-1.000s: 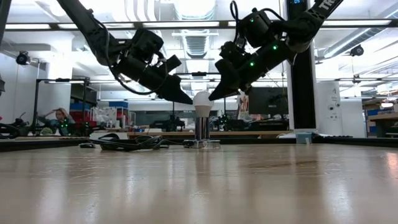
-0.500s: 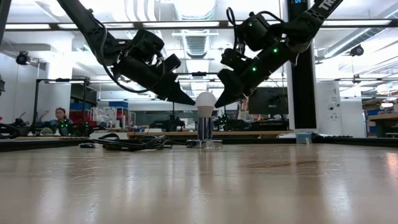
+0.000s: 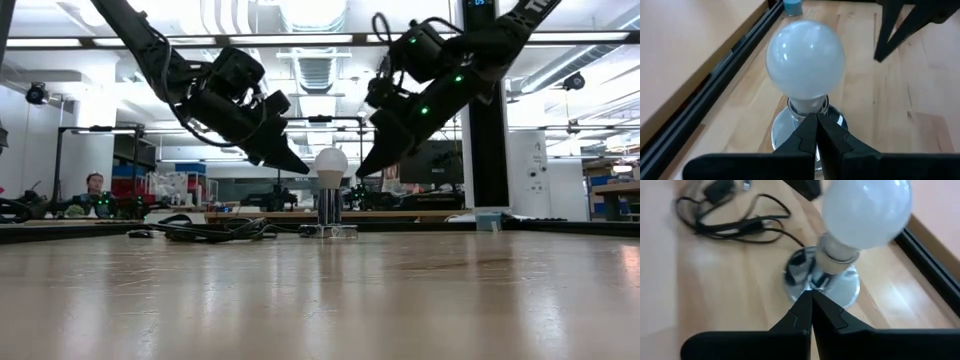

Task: Screw lightbulb
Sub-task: Remove the lightbulb from the lamp

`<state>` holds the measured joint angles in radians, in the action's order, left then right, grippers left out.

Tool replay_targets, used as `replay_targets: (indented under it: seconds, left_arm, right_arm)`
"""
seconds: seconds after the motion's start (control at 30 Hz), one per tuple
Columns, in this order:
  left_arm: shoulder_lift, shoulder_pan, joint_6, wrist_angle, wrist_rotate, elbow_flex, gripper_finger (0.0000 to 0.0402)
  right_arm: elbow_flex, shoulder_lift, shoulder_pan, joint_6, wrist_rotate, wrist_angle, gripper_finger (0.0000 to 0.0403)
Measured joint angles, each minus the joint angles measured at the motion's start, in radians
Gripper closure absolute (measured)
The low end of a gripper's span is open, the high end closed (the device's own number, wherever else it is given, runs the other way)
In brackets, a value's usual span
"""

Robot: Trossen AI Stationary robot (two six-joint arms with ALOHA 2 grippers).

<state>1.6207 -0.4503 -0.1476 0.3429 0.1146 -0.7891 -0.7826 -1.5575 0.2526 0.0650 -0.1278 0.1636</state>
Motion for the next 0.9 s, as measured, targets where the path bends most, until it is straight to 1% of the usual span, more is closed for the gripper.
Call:
replay_targets:
  seconds: [0.1, 0.23, 0.3, 0.4, 0.47, 0.5, 0.63, 0.7, 0.9]
  left_arm:
    - [0.000, 0.011, 0.015, 0.009, 0.000, 0.000, 0.0401]
    - [-0.001, 0.016, 0.018, 0.012, -0.002, 0.000, 0.0401]
    - [-0.002, 0.016, 0.026, 0.013, -0.053, 0.000, 0.0401]
    - [-0.003, 0.016, 0.022, 0.027, -0.165, 0.000, 0.0401]
    - [-0.003, 0.015, 0.005, 0.036, -0.217, 0.000, 0.0401]
    - [-0.003, 0.015, -0.002, 0.042, -0.225, 0.000, 0.0401]
    - [-0.003, 0.015, -0.034, 0.082, -0.224, 0.000, 0.0401]
    - [-0.003, 0.015, -0.035, 0.086, -0.209, -0.002, 0.0401]
    - [-0.003, 0.015, -0.072, 0.088, -0.206, -0.019, 0.0401]
  right_arm:
    - [0.062, 0.054, 0.001, 0.014, 0.014, 0.080, 0.0403]
    - [0.174, 0.121, 0.006, 0.004, 0.073, 0.294, 0.0403]
    - [0.216, 0.141, 0.013, -0.029, 0.077, 0.378, 0.0403]
    - [0.248, 0.147, 0.034, -0.103, 0.073, 0.423, 0.0403]
    - [0.252, 0.139, 0.046, -0.142, 0.074, 0.425, 0.0403]
    - [0.251, 0.132, 0.050, -0.156, 0.073, 0.428, 0.0403]
    - [0.234, 0.102, 0.060, -0.191, 0.082, 0.459, 0.0403]
    - [0.224, 0.078, 0.061, -0.190, 0.084, 0.504, 0.0403]
    - [0.203, -0.030, 0.069, -0.190, 0.088, 0.657, 0.0403]
